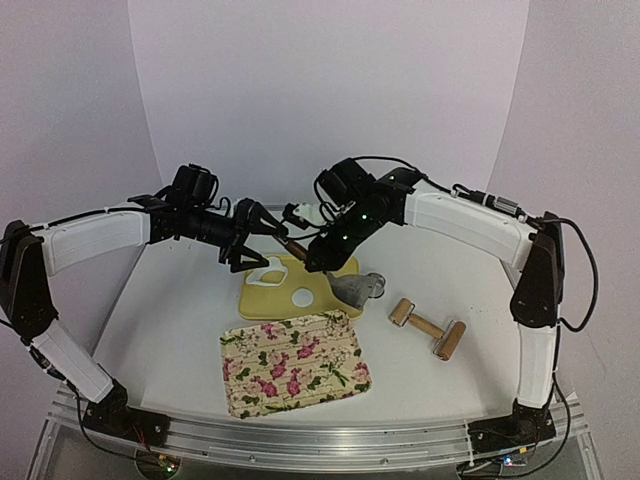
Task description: Roll out the dumpling wrappers from the dough
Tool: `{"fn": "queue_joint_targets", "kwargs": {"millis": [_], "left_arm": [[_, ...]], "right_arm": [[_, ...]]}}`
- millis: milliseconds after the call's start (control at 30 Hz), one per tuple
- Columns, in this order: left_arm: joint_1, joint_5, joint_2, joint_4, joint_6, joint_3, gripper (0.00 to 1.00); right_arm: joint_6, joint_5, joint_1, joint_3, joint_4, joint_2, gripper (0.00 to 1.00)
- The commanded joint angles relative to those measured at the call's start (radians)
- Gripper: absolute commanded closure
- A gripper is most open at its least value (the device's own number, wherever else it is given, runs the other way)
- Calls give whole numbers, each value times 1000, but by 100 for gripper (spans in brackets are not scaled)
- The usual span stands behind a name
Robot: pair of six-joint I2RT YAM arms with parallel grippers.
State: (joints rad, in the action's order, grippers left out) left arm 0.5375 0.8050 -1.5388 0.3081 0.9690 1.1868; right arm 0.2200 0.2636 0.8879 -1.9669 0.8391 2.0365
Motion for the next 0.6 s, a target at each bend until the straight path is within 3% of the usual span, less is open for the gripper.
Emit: {"fn": "queue_joint_targets", "kwargs": {"millis": [0, 133, 433, 567], "left_arm": [[-4, 16, 12, 69, -60, 12, 10], [-4, 31, -3, 111, -95, 20, 14], [1, 115, -18, 130, -124, -17, 41], [11, 144, -24, 159, -155, -5, 44]], "right_arm": [[9, 11, 48, -28, -14, -12, 100], [42, 5, 84, -44, -11, -5, 100], [99, -44, 112, -90, 13, 18, 100], [112, -51, 113, -99, 25, 23, 100]]}}
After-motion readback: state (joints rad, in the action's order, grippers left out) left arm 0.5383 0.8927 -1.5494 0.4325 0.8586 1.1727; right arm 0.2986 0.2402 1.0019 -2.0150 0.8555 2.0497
